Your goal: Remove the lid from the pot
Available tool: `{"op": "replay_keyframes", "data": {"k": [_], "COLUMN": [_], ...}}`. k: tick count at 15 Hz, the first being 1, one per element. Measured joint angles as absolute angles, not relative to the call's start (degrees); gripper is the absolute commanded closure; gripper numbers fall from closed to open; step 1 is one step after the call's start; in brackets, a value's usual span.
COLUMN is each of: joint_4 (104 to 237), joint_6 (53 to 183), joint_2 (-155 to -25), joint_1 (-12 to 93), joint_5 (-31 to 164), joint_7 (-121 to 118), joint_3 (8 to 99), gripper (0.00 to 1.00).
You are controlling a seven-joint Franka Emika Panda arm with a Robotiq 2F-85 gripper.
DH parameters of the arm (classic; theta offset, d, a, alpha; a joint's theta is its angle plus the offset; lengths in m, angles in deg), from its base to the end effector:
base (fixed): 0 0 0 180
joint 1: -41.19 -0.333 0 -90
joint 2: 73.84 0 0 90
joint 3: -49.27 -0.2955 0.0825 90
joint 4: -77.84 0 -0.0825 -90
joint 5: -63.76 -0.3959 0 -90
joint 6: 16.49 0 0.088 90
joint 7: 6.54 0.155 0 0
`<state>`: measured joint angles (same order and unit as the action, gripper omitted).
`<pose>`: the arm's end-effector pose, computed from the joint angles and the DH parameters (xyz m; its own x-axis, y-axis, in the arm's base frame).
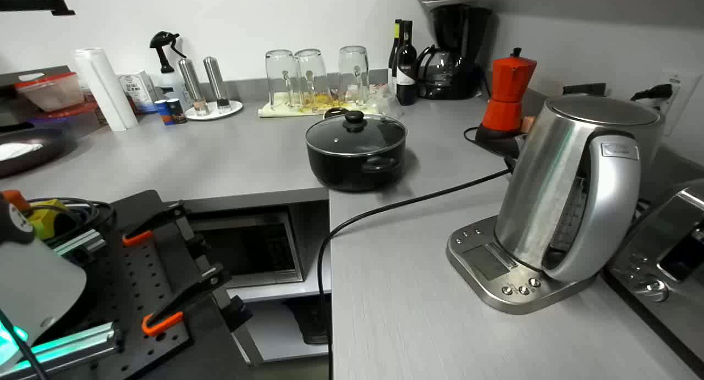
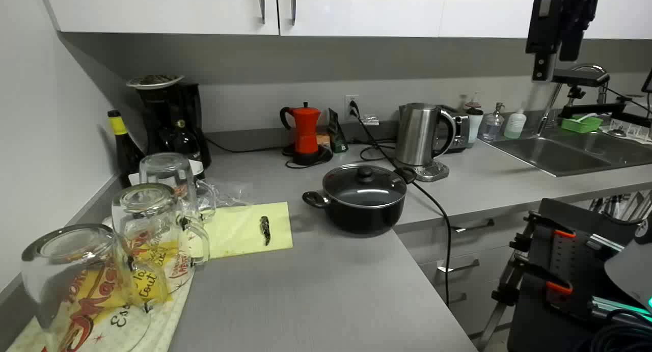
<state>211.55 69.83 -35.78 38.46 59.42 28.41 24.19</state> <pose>0.3066 0.1833 0.4681 0.9677 -0.2454 -0.0582 -0.2213 -0.9370 0.2704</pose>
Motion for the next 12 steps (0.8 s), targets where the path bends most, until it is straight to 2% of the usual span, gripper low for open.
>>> {"op": "replay_keyframes", "data": {"k": [12], "joint_4": [211.6], "joint_6": [70.1], "joint_2": [-36.1], "joint_1": [37.7], "joint_5": [59.8], "joint_7": [28.0], "joint_3": [25.2], "gripper": [0.00]}}
